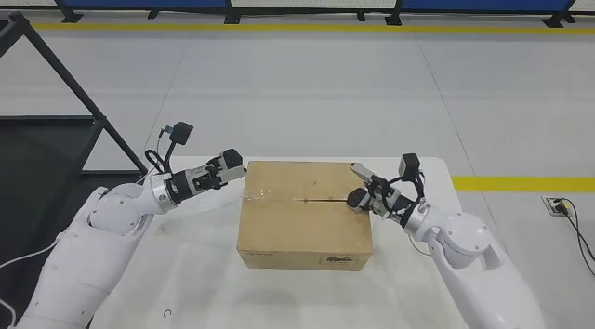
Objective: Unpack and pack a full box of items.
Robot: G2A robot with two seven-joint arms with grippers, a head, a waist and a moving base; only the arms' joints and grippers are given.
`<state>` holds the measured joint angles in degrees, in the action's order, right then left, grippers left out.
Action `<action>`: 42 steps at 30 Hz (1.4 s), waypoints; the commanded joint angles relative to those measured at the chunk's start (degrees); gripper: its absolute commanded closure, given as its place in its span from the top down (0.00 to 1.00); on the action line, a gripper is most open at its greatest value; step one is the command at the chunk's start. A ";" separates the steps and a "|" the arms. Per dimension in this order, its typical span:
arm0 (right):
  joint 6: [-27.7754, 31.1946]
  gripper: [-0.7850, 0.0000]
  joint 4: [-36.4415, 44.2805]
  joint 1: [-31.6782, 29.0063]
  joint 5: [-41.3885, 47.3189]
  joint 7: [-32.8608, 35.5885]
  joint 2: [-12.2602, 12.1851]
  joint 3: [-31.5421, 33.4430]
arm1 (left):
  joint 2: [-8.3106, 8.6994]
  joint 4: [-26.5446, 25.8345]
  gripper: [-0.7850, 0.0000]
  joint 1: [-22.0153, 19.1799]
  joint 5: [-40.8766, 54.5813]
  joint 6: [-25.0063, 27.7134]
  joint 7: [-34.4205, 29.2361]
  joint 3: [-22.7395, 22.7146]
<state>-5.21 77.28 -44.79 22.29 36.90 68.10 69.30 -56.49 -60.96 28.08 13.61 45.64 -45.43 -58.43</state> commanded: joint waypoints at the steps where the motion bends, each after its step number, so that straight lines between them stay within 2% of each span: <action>1: -0.04 1.00 0.00 0.00 0.00 -0.05 0.00 0.01 | 0.00 0.00 1.00 0.00 0.00 0.00 0.02 0.00; 11: -0.04 1.00 0.00 0.00 0.00 -0.05 0.00 0.01 | 0.00 0.00 1.00 0.00 0.00 0.00 0.02 0.00; 13: -0.04 1.00 0.00 0.00 0.00 -0.05 0.00 0.01 | 0.05 -0.05 1.00 0.92 0.34 -1.26 1.89 -0.55; 18: -0.04 1.00 0.00 0.00 0.00 -0.05 0.00 0.01 | 0.83 -2.94 1.00 6.20 0.49 -3.31 8.76 -4.23; 24: -0.04 1.00 0.00 0.00 0.00 -0.05 0.00 0.01 | 2.40 -11.92 1.00 17.16 1.74 -7.49 16.63 -10.95; 27: -0.04 1.00 0.00 0.00 0.00 -0.05 0.00 0.01 | 3.46 -16.69 1.00 23.77 1.90 -9.53 17.61 -15.21; 31: -0.04 1.00 0.00 0.00 0.00 -0.05 0.00 0.01 | 4.72 -23.49 1.00 32.83 7.20 -11.01 14.93 -21.20; 42: -0.04 1.00 0.00 0.00 0.00 -0.05 0.00 0.01 | 4.84 -24.15 1.00 33.52 7.53 -11.00 14.29 -21.69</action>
<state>-5.25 77.28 -44.79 22.29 36.85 68.10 69.31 -51.65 -85.08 61.57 21.14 34.65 -31.13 -80.10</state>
